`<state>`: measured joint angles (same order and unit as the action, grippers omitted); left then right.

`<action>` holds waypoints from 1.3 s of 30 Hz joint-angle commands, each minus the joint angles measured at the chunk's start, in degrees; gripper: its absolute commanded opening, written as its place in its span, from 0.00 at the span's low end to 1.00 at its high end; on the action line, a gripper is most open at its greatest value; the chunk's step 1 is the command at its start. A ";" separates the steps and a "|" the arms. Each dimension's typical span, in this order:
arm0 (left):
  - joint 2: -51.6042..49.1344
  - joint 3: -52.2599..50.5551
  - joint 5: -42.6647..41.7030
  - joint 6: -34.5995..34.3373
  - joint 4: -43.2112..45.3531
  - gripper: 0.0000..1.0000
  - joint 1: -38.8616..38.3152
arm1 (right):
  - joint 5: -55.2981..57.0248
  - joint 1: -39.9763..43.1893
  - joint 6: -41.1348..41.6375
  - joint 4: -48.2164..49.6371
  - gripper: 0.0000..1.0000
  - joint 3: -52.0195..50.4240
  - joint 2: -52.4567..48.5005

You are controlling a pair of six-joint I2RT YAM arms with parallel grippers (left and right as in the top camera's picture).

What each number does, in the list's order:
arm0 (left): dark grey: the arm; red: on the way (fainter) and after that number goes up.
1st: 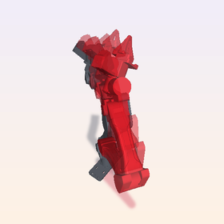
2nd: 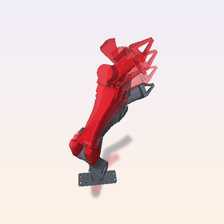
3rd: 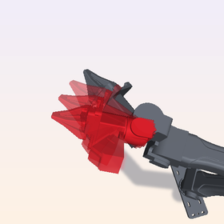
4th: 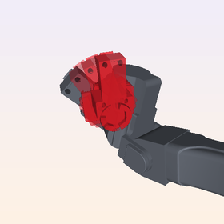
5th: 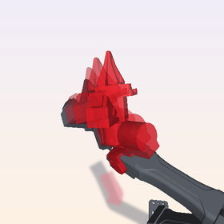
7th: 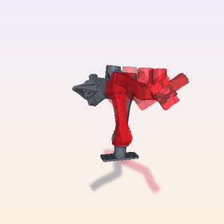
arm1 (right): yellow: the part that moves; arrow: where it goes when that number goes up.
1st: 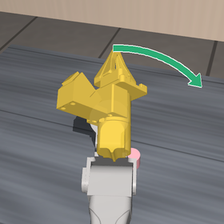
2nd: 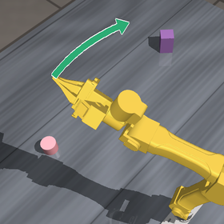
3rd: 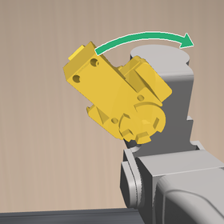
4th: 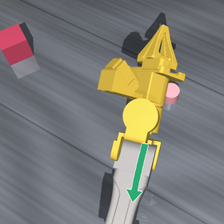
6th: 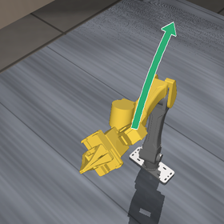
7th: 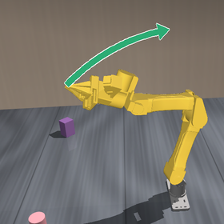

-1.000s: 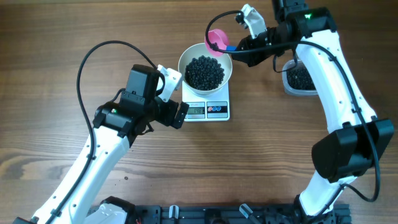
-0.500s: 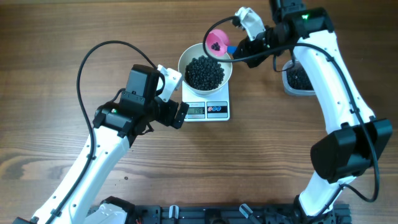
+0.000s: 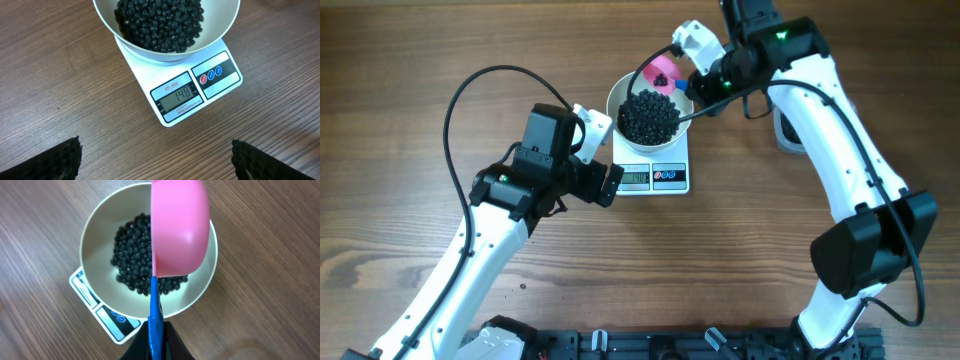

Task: Scoop item into bowl and weigh 150g on scale
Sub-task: 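Tip the scoop over the bowl to pour beans in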

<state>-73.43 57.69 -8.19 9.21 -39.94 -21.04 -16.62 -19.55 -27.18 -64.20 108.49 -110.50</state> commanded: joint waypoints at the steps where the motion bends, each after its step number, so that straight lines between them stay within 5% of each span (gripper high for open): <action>1: 0.68 -0.37 0.35 0.70 0.00 1.00 0.33 | 3.32 -1.25 -1.86 0.17 0.04 1.31 -0.66; 39: 0.68 -0.37 0.35 0.70 0.00 1.00 0.33 | 4.76 -1.29 -3.28 2.91 0.04 1.31 -0.66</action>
<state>-73.43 57.69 -8.19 9.21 -39.94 -21.04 -12.34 -20.71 -29.87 -61.58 108.49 -110.50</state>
